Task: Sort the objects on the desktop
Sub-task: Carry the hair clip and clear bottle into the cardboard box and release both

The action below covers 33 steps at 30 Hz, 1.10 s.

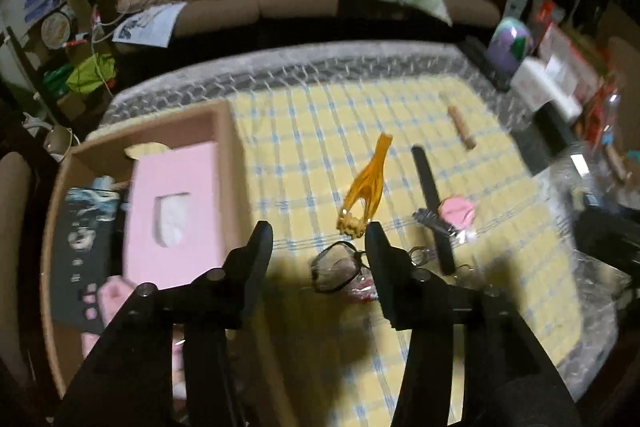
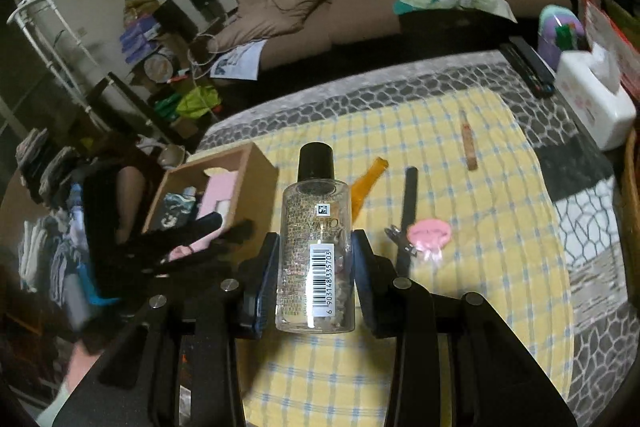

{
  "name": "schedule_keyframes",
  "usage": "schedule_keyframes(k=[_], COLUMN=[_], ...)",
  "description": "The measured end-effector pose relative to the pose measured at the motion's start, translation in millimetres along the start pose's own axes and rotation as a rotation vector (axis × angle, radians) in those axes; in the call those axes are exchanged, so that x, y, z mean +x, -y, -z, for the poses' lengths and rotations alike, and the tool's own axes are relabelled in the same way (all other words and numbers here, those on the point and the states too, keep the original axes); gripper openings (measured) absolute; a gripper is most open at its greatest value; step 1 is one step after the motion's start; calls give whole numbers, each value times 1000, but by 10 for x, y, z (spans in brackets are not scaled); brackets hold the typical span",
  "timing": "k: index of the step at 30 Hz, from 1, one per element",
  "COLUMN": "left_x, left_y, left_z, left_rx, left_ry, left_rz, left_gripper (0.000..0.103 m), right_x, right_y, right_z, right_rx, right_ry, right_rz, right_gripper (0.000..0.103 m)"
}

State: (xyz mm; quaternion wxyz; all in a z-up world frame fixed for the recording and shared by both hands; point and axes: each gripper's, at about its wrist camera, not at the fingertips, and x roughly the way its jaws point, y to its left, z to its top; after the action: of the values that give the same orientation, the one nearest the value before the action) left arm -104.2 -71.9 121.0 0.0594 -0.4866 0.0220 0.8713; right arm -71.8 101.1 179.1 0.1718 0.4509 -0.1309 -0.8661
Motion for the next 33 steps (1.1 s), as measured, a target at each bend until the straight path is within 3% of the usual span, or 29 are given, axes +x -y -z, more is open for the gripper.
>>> schedule_keyframes(k=[9, 11, 15, 18, 25, 29, 33], left_x=[1174, 1330, 1325, 1097, -105, -796, -1244], left_y=[518, 520, 460, 345, -224, -844, -1478], left_z=[-127, -139, -168, -209, -200, 63, 492], left_rx=[94, 83, 30, -31, -66, -94, -162], left_ry=[-118, -143, -129, -97, 37, 83, 111], left_rz=[-81, -71, -46, 16, 110, 94, 46], left_gripper=[45, 36, 30, 30, 28, 28, 28], right_x=[356, 426, 530, 525, 224, 9, -26], right_y=[657, 772, 909, 911, 421, -119, -752], right_z=[86, 112, 151, 179, 128, 137, 275], right_rx=[52, 64, 80, 88, 53, -12, -56], right_ry=[-43, -51, -66, -65, -24, -5, -19], right_rz=[-3, -6, -7, -15, -72, -123, -197], right_gripper=[36, 36, 36, 36, 36, 36, 36])
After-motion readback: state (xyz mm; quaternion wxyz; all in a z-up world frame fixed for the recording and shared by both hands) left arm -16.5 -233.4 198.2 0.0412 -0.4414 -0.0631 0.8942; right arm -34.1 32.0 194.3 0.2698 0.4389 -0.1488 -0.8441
